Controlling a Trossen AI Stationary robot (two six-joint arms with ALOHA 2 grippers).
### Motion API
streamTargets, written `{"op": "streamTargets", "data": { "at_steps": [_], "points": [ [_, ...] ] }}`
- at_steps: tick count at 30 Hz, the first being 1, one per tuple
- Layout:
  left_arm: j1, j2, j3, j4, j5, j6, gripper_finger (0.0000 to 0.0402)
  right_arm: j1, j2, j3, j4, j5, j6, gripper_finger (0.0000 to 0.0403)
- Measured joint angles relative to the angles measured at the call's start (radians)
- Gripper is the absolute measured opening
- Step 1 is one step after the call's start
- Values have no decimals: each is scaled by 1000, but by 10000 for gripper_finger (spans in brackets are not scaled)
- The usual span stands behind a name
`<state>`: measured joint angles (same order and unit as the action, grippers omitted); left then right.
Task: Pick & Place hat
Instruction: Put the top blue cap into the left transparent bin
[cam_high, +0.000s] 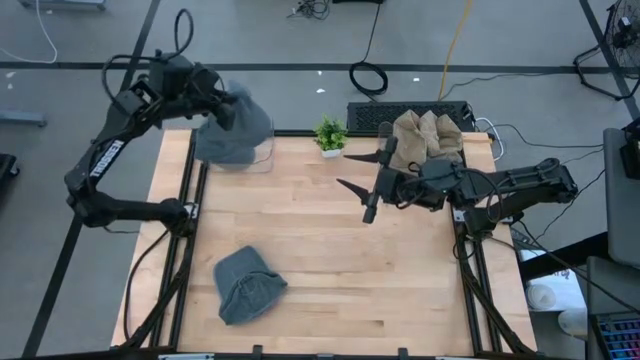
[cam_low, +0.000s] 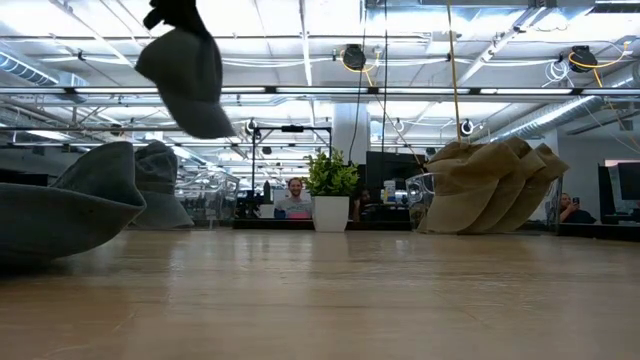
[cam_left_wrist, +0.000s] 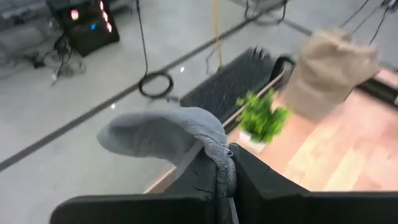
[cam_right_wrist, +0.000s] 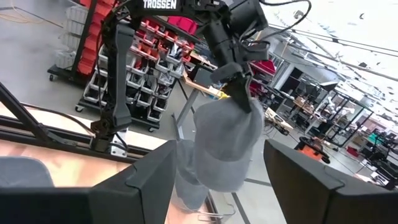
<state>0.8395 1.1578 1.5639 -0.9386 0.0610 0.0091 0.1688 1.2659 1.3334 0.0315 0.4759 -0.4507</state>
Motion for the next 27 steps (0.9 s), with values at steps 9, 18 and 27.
{"op": "streamTargets", "data": {
  "at_steps": [9, 18, 27],
  "points": [
    [144, 5, -103, -3, 117, 37, 22, 0, 0, 0, -9, 0, -3, 231],
    [216, 5, -296, 125, 131, 14, 22, -4, 0, 0, -10, 0, -6, 232],
    [248, 6, -482, 216, 96, -33, 22, -6, 1, 0, -13, 63, -7, 233]
  ]
}}
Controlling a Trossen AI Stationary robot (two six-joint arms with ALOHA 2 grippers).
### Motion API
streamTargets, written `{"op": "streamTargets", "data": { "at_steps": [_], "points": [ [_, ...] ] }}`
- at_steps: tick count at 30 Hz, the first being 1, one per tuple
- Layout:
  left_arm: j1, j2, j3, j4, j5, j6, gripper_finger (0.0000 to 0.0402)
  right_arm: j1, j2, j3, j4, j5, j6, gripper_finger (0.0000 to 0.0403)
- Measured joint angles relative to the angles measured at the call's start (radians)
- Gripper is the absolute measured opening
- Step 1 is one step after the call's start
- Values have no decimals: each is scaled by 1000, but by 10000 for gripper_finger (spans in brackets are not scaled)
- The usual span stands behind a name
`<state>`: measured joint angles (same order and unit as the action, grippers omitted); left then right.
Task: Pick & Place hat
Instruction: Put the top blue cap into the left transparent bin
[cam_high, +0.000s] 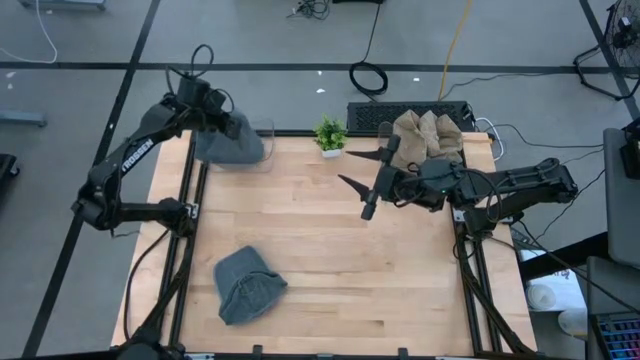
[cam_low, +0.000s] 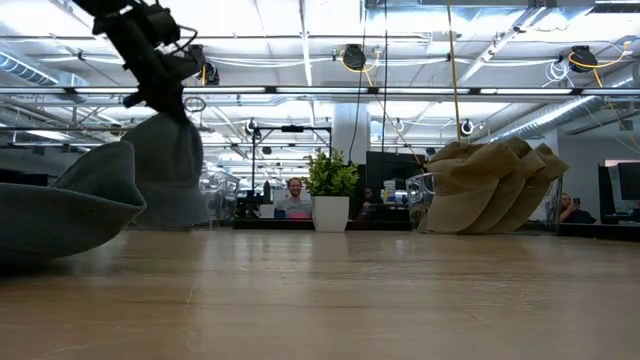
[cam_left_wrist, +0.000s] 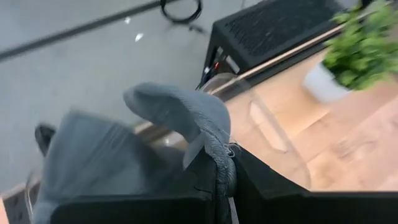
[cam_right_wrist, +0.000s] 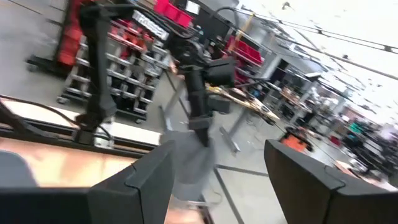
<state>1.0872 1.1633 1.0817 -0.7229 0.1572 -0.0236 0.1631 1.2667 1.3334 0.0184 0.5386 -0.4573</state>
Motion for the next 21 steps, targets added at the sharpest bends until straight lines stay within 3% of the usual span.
{"op": "streamTargets", "data": {
  "at_steps": [3, 15, 21],
  "points": [
    [24, 0, -29, -2, -1, -24, 22, 0, 0, 0, -3, 42, 0, 233],
    [61, 1, -42, -16, -61, -50, 22, 0, 0, 0, -2, 41, 0, 236],
    [62, 1, -42, -5, -61, -95, 94, 0, 0, 0, -2, 41, 0, 236]
  ]
}}
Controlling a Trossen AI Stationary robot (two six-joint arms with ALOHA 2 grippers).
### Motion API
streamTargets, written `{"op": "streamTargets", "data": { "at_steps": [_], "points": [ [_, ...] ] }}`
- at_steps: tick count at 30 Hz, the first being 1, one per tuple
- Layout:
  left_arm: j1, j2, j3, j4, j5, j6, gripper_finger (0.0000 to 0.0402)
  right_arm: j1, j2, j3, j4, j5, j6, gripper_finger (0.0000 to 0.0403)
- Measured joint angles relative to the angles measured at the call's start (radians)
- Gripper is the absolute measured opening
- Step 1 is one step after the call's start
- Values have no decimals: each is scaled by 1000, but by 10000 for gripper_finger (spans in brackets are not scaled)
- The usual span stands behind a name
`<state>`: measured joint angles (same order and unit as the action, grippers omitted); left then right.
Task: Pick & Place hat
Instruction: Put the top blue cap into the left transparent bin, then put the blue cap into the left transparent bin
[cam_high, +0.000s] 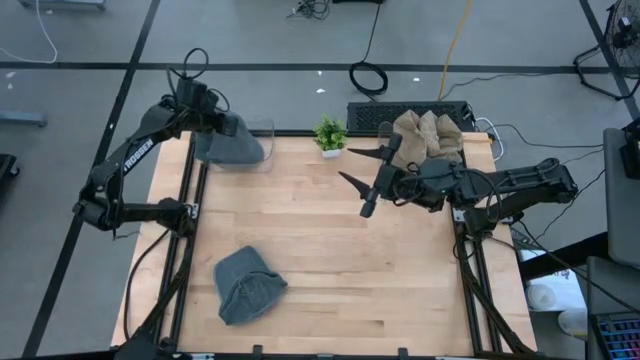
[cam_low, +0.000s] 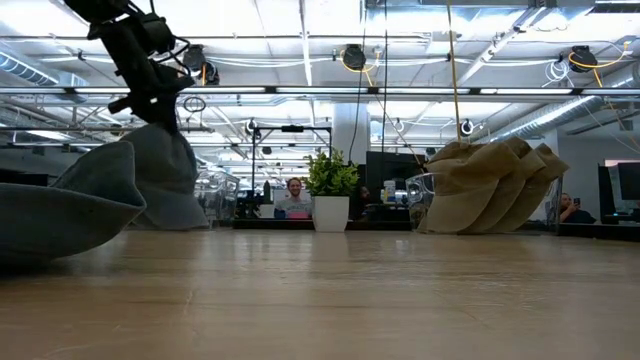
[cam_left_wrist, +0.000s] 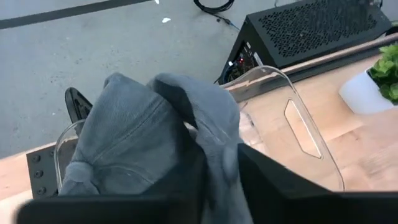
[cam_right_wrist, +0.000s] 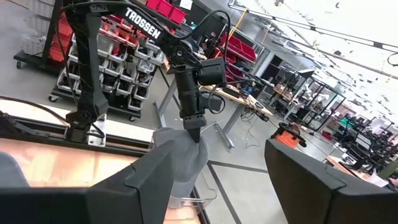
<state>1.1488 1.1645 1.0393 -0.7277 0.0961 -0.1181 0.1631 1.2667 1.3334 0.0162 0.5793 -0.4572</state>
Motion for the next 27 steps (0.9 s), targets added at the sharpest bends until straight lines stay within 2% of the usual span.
{"op": "streamTargets", "data": {
  "at_steps": [6, 9, 13, 15, 20, 25, 27],
  "points": [
    [0, 0, 0, 7, 28, -79, 183, 0, 0, 0, -2, 0, 5, 236],
    [-2, 0, 0, 41, 109, -79, 234, 0, 0, 0, -11, 0, 3, 236],
    [-14, 0, 2, 95, 270, -75, 298, 0, 0, 0, -30, 0, 2, 238],
    [-27, 0, 16, 94, 298, -76, 321, 0, 0, 0, -42, 0, 1, 240],
    [-60, -4, 60, 87, 273, -39, 351, 0, 0, 0, -59, 0, 3, 244],
    [-71, -24, 124, 60, 130, 6, 356, 0, 0, 0, -59, -3, 31, 245],
    [-71, -38, 154, 54, 113, 27, 356, 0, 0, 0, -59, -3, 30, 245]
  ]
}}
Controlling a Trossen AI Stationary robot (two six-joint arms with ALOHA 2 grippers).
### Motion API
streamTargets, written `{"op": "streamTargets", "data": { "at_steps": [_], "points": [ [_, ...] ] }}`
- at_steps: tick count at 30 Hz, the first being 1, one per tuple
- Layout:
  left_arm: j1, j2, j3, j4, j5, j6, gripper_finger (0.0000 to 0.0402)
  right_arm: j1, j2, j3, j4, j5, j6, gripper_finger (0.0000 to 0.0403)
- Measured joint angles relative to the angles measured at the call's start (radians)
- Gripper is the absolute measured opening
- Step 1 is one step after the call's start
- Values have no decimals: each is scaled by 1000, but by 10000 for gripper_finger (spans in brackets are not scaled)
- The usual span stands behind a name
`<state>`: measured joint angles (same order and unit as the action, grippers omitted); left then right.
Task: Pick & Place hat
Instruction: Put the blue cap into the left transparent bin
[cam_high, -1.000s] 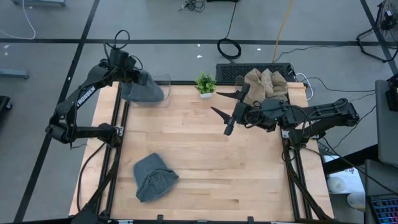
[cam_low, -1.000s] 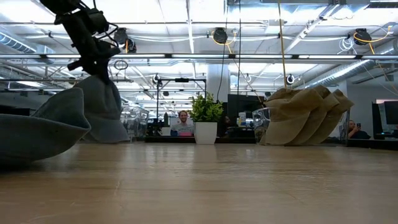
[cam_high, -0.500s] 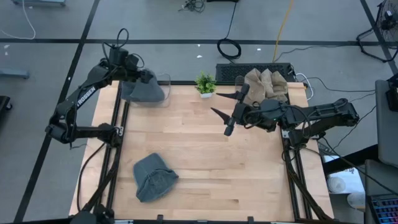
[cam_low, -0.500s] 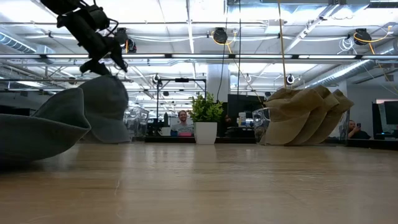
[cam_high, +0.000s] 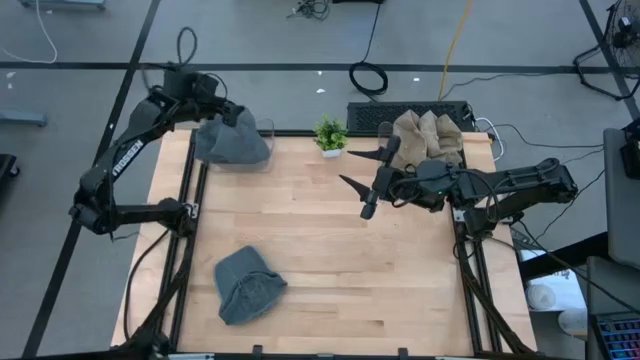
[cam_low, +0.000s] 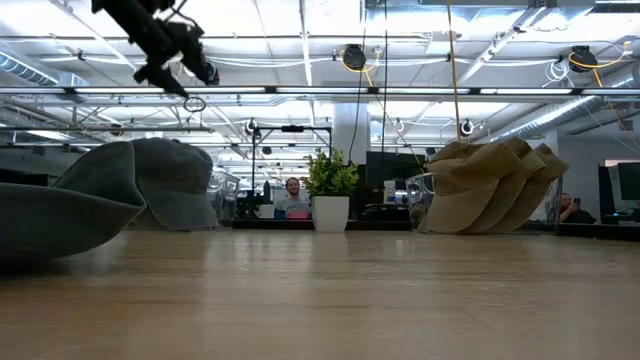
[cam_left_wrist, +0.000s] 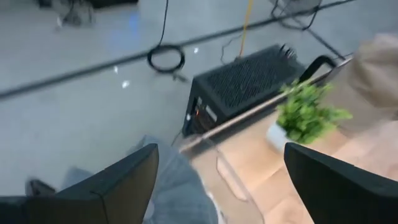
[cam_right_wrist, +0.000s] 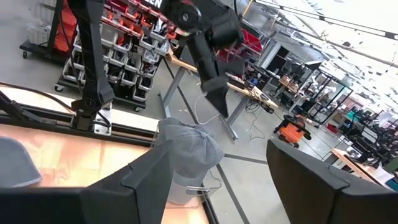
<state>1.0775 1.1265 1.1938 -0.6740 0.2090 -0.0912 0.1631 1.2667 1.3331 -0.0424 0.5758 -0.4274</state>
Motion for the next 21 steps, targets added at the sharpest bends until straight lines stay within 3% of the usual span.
{"op": "streamTargets", "data": {
  "at_steps": [11, 17, 21],
  "points": [
    [-70, -61, 215, -38, 119, -4, 356, 0, 0, 0, 0, 0, 40, 263],
    [-209, -112, 285, -39, 251, -26, 356, 0, 0, 0, -1, 0, 49, 276],
    [-335, -151, 286, -42, 230, -54, 356, 0, 0, 0, -22, 0, 49, 281]
  ]
}}
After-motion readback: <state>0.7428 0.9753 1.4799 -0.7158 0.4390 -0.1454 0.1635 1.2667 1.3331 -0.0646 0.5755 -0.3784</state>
